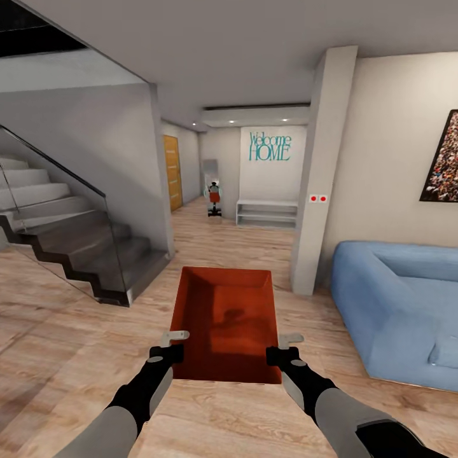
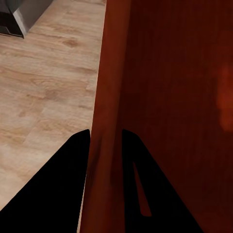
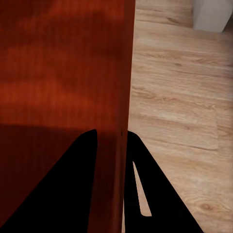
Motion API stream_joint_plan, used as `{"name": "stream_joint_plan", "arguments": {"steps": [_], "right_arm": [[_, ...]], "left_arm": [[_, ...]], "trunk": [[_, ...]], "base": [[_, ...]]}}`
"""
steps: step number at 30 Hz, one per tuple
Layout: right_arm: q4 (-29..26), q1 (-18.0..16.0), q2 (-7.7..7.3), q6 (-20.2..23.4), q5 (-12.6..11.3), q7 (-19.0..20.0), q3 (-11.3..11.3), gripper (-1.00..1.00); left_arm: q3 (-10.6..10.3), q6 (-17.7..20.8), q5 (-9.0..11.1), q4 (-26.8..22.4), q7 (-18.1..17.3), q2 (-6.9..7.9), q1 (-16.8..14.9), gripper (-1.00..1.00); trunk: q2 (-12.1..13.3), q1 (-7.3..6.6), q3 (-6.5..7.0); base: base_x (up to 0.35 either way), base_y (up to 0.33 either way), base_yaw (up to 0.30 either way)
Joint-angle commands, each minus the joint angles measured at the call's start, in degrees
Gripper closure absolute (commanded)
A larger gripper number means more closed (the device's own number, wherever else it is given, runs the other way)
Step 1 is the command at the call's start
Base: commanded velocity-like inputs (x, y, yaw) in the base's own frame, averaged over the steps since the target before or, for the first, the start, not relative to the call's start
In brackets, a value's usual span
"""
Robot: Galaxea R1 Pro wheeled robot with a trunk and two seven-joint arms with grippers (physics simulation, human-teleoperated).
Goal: Move the two storage containers from the living room to the garage. In the garage, place one container on the floor and stack the other container on top of it (either order is fine).
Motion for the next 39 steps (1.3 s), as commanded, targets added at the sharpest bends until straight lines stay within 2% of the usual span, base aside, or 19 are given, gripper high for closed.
{"name": "stream_joint_plan", "arguments": {"steps": [1,19,22,24,25,39], "right_arm": [[-0.1,-0.1,0.04,-3.0,0.1,-4.8,-1.7,1.0],[-0.1,-0.1,0.05,-3.0,0.1,-4.8,-1.7,1.0],[-0.1,-0.1,0.05,-3.0,0.1,-4.8,-1.7,1.0],[-0.1,-0.1,0.05,-3.0,0.1,-4.8,-1.7,1.0],[-0.1,-0.1,0.05,-3.0,0.1,-4.8,-1.7,1.0],[-0.1,-0.1,0.05,-3.0,0.1,-4.8,-1.7,1.0]], "left_arm": [[0.3,0.4,-0.1,0.0,2.4,-0.07,0.0,1.0],[0.3,0.4,0.0,0.0,2.4,-0.07,0.0,1.0],[0.2,0.4,1.4,0.1,2.4,-0.04,0.0,1.0],[0.2,0.4,3.4,0.2,2.4,0.0,0.0,1.0],[0.2,0.4,3.8,0.2,2.4,0.01,0.0,1.0],[0.1,0.4,4.4,0.2,2.4,0.02,0.0,1.0]], "trunk": [[-0.1,0.05,-0.09],[-0.1,0.05,-0.09],[-0.1,0.05,-0.09],[-0.1,0.05,-0.09],[-0.1,0.05,-0.09],[-0.1,0.05,-0.09]], "base": [[0.322,0.0,0.0],[0.323,0.0,0.0],[0.323,0.0,0.0],[0.323,0.0,0.0],[0.323,0.0,0.0],[0.323,0.0,0.0]]}}
